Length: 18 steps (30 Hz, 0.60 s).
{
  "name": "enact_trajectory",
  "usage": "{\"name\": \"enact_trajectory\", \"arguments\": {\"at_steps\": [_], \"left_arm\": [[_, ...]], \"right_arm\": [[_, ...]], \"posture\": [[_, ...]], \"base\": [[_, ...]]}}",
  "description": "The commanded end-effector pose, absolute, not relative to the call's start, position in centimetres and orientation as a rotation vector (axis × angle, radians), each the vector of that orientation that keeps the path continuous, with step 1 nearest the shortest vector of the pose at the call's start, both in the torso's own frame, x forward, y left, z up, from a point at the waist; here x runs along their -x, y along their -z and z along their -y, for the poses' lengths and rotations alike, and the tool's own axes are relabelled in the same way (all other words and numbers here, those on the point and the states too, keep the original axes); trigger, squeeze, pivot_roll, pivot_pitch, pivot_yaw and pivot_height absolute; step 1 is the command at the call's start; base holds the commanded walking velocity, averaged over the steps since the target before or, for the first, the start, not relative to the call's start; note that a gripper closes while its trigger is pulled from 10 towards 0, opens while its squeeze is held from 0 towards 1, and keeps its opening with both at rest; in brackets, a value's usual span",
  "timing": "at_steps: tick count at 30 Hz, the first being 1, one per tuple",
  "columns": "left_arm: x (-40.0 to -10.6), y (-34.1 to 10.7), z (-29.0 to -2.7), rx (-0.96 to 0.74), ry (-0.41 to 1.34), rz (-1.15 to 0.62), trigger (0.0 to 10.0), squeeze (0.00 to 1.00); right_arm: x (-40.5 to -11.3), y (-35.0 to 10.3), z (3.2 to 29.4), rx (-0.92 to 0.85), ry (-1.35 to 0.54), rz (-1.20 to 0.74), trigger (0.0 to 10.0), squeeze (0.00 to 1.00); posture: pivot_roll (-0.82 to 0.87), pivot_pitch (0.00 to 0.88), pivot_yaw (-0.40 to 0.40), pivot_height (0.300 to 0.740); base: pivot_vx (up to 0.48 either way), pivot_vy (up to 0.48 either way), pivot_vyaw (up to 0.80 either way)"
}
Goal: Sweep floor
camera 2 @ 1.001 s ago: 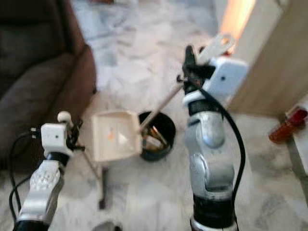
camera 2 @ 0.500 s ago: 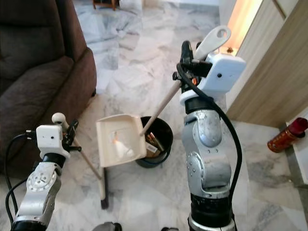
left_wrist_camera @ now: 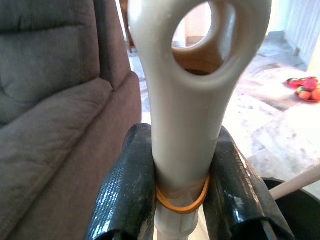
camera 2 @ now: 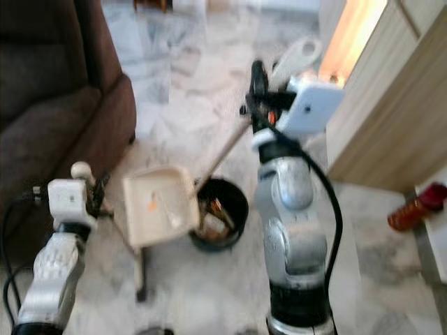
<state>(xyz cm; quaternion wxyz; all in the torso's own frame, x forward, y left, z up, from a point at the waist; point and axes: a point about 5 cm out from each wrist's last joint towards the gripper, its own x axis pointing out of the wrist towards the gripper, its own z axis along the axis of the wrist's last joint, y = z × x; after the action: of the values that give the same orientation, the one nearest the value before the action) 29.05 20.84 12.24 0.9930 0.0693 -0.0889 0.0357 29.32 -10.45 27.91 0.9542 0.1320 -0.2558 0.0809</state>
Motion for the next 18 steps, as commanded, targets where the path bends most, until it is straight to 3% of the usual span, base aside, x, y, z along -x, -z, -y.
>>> {"name": "enact_trajectory", "arguments": {"at_steps": [1, 18], "left_arm": [[-29.06, -13.01, -20.62, -0.14, -0.064, 0.221, 10.0, 0.0], [-29.12, -13.07, -20.66, -0.141, -0.062, 0.224, 10.0, 0.0]], "right_arm": [[-28.61, -29.2, 10.8, -0.286, -0.159, 0.598, 10.0, 0.0], [-28.56, -29.75, 11.28, -0.301, -0.116, 0.63, 10.0, 0.0]], "posture": [[0.15, 0.172, -0.006, 0.74], [0.14, 0.171, -0.005, 0.74]], "base": [[0.262, 0.0, 0.0], [0.26, 0.0, 0.0]]}}
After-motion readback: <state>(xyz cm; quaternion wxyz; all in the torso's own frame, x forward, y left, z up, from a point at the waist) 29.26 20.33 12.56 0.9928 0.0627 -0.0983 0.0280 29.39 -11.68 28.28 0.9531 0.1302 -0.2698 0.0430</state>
